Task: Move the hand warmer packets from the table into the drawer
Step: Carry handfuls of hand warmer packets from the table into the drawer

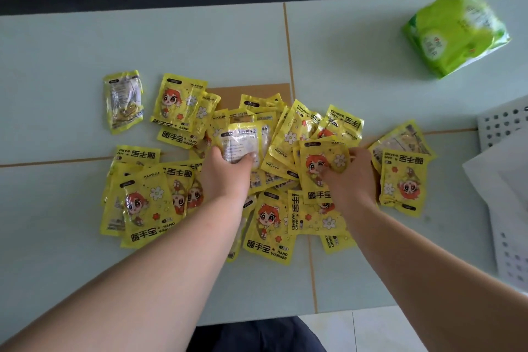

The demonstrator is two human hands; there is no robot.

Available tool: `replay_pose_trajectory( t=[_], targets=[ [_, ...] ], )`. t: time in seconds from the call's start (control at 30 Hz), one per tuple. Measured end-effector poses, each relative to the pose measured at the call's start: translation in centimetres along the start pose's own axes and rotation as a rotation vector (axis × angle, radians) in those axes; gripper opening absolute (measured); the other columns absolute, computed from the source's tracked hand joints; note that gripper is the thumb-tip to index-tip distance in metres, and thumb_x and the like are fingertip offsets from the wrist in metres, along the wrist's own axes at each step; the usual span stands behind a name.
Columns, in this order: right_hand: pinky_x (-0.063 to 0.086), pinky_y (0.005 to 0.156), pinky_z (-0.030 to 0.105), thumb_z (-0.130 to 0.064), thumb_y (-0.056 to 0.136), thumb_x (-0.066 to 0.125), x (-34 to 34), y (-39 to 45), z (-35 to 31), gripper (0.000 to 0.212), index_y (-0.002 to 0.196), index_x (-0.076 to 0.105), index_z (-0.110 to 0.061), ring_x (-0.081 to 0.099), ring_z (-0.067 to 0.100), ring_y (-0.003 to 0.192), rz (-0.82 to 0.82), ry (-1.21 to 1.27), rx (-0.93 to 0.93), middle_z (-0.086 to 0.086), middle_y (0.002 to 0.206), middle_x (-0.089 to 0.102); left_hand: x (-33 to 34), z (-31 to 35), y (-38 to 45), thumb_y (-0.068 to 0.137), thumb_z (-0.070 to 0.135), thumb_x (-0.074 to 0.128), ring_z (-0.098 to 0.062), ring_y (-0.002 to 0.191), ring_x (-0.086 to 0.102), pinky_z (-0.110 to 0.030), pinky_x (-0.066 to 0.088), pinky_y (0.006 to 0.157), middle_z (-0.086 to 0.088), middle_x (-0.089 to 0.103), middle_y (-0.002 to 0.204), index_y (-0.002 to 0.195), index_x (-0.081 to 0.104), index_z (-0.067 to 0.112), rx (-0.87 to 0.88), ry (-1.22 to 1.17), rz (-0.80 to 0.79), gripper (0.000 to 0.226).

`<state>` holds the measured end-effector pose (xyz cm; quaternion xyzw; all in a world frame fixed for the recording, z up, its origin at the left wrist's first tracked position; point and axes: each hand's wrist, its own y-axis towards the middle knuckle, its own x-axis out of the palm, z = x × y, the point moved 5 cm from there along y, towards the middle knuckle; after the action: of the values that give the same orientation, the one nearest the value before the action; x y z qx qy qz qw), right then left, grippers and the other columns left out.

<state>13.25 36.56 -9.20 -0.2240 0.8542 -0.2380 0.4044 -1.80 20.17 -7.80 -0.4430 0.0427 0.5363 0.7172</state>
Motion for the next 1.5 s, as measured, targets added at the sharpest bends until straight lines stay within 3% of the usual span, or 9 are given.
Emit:
replay_pose_trajectory(
  t=[0.1,0.2,0.43,0.53,0.73,0.87,1.0,1.23,1.5],
  targets=[
    [0.047,0.068,0.028,-0.023,0.079,0.073,-1.0,-0.1,-0.8,0.057,0.128,0.045,-0.025,0.058,0.017,0.093,-0.042,-0.002,-0.026,-0.010,0.101,0.057,-0.5,0.4,-0.1,0.082,0.033,0.071,-0.032,0.123,0.051,-0.042,0.045,0.098,-0.009,0.050,0.137,0.136,0.040,0.010,-0.019,0.000,0.001,0.066],
    [0.040,0.059,0.023,-0.028,0.080,0.072,-2.5,-0.1,-1.6,0.026,0.103,0.059,-0.026,0.060,0.016,0.083,-0.064,0.081,-0.055,-0.015,0.081,0.061,-1.8,0.7,0.1,0.082,0.032,0.071,-0.028,0.126,0.046,-0.038,0.042,0.095,-0.004,0.043,0.143,0.144,0.029,0.012,-0.013,-0.038,-0.014,0.077],
    [0.056,0.079,0.035,-0.033,0.070,0.078,-4.6,-2.1,-2.9,0.024,0.089,0.069,-0.021,0.069,0.019,0.082,-0.390,0.154,-0.045,-0.002,0.083,0.075,-6.1,-1.2,1.1,0.074,0.033,0.078,-0.023,0.107,0.058,-0.038,0.042,0.091,0.000,0.064,0.116,0.113,0.061,0.019,-0.222,-0.199,-0.107,0.045],
    [0.047,0.056,0.017,-0.026,0.072,0.075,-3.5,-4.0,-1.9,0.018,0.085,0.066,-0.018,0.063,0.006,0.063,-0.611,-0.028,0.021,-0.009,0.063,0.070,-7.3,-3.3,0.4,0.069,0.035,0.080,-0.026,0.095,0.065,-0.040,0.051,0.086,-0.003,0.070,0.098,0.090,0.066,0.024,-0.324,-0.207,-0.185,0.028],
    [0.035,0.050,0.023,-0.030,0.081,0.071,-0.2,-4.4,0.9,0.020,0.076,0.054,-0.038,0.049,0.013,0.062,-0.558,-0.589,-0.224,-0.002,0.074,0.060,-6.1,-6.9,-1.5,0.063,0.035,0.081,-0.025,0.106,0.057,-0.050,0.038,0.105,-0.003,0.067,0.098,0.093,0.060,0.017,-0.423,-0.263,-0.167,0.041],
    [0.042,0.089,0.026,-0.037,0.079,0.070,0.6,-3.8,1.5,0.051,0.126,0.057,-0.021,0.049,0.019,0.115,-0.407,-0.769,-0.427,-0.003,0.132,0.049,-4.9,-7.7,-2.1,0.074,0.039,0.077,-0.032,0.106,0.057,-0.043,0.045,0.093,-0.009,0.062,0.121,0.124,0.054,0.010,-0.389,-0.281,0.013,0.062],
    [0.036,0.104,0.030,-0.043,0.082,0.065,1.6,-4.3,1.8,0.057,0.134,0.052,-0.022,0.041,0.019,0.129,-0.469,-0.948,-0.496,-0.007,0.145,0.041,-3.4,-6.8,-2.5,0.082,0.033,0.071,-0.027,0.093,0.053,-0.035,0.039,0.079,-0.008,0.060,0.117,0.122,0.053,0.010,-0.370,-0.298,0.034,0.049],
    [0.040,0.093,0.031,-0.041,0.085,0.061,1.0,-5.0,2.1,0.044,0.122,0.059,-0.016,0.051,0.025,0.113,-0.337,-0.921,-0.510,-0.001,0.131,0.045,-2.1,-6.6,-1.2,0.082,0.037,0.068,-0.034,0.123,0.051,-0.041,0.042,0.092,-0.008,0.051,0.139,0.140,0.041,0.012,-0.347,-0.255,0.022,0.069],
    [0.037,0.052,0.024,-0.038,0.081,0.069,-1.3,-4.7,2.4,0.016,0.089,0.064,-0.025,0.055,0.014,0.065,-0.323,-0.398,-0.199,-0.008,0.071,0.062,-3.8,-7.3,-1.4,0.078,0.036,0.074,-0.016,0.080,0.056,-0.037,0.043,0.081,0.000,0.063,0.096,0.101,0.059,0.016,-0.330,-0.302,-0.062,0.034]
  ],
)
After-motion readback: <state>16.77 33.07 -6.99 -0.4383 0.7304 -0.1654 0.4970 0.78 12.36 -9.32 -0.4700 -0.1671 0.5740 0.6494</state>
